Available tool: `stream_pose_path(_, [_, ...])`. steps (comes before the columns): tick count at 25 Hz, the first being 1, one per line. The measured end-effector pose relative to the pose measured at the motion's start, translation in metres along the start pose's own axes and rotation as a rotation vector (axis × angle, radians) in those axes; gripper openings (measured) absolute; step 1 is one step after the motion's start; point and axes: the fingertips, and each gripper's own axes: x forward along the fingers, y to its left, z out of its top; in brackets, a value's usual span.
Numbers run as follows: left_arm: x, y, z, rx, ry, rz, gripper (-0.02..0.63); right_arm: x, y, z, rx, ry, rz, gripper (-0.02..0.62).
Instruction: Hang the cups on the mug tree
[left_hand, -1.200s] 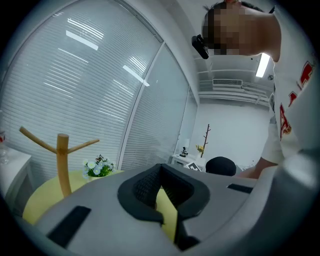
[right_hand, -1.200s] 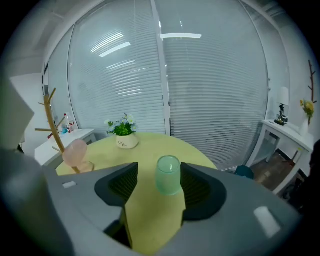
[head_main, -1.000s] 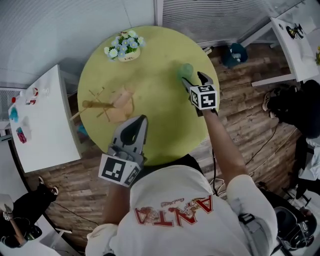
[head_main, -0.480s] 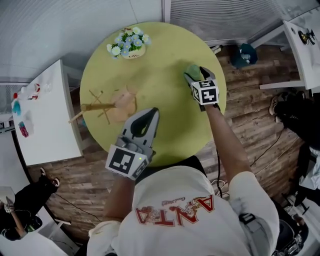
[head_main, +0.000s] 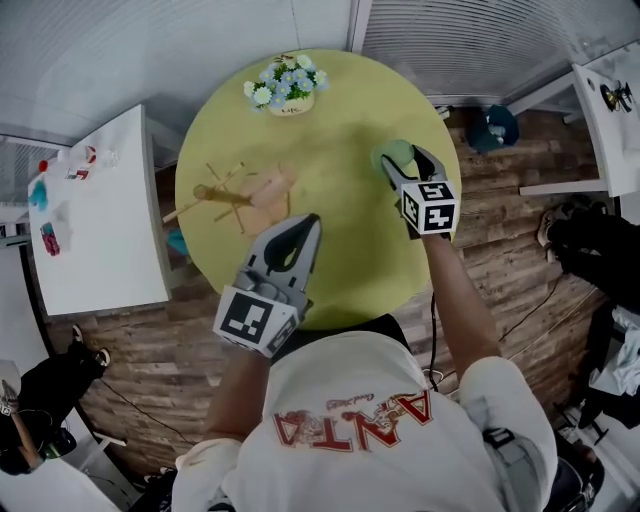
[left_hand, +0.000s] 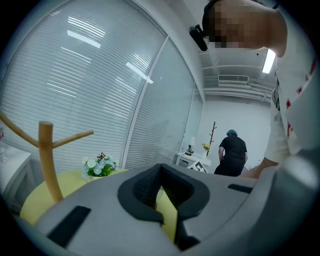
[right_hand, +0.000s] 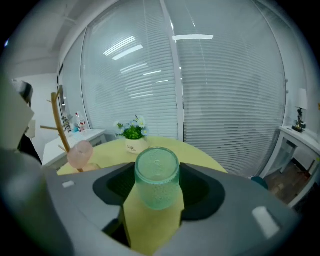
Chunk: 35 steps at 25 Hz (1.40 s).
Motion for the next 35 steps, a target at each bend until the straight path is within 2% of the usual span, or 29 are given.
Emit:
stream_pose_path(7, [-0.044,0.018,0.014,-0.006,-0.050,0.027,0.008,-0.060,0.070,0.061,0.138,-0.149,0.124,0.268])
stream_pose_path(14, [-0.093,0.045,0.028,-0.001,-0.108,0.075,0.008,-0.091,0.135,0.138,0.325,-0.278,0.353,0.268])
stream_pose_path(20, [-0.131,0.066,0.035,-0.010,-0.138,0.131,0.007,-0.101,0.178,0.193,0.444,-0.338,0.564,0.267])
stream_pose_path(22, [-0.142,0.071,0.035,-0.012,-0.145,0.145,0.008,-0.098,0.194,0.203,0.450,-0.335,0.632,0.267])
stream_pose_path(25, [-0.153,0.078,0.037,-0.019,-0.153,0.161,0.008,-0.088,0.214,0.210,0.439,-0.293,0.691,0.267])
stream_pose_path(35, [-0.163,0.090,0.033,-0.047,-0.159,0.172,0.008,-0.052,0.239,0.201,0.437,-0.108,0.771,0.268])
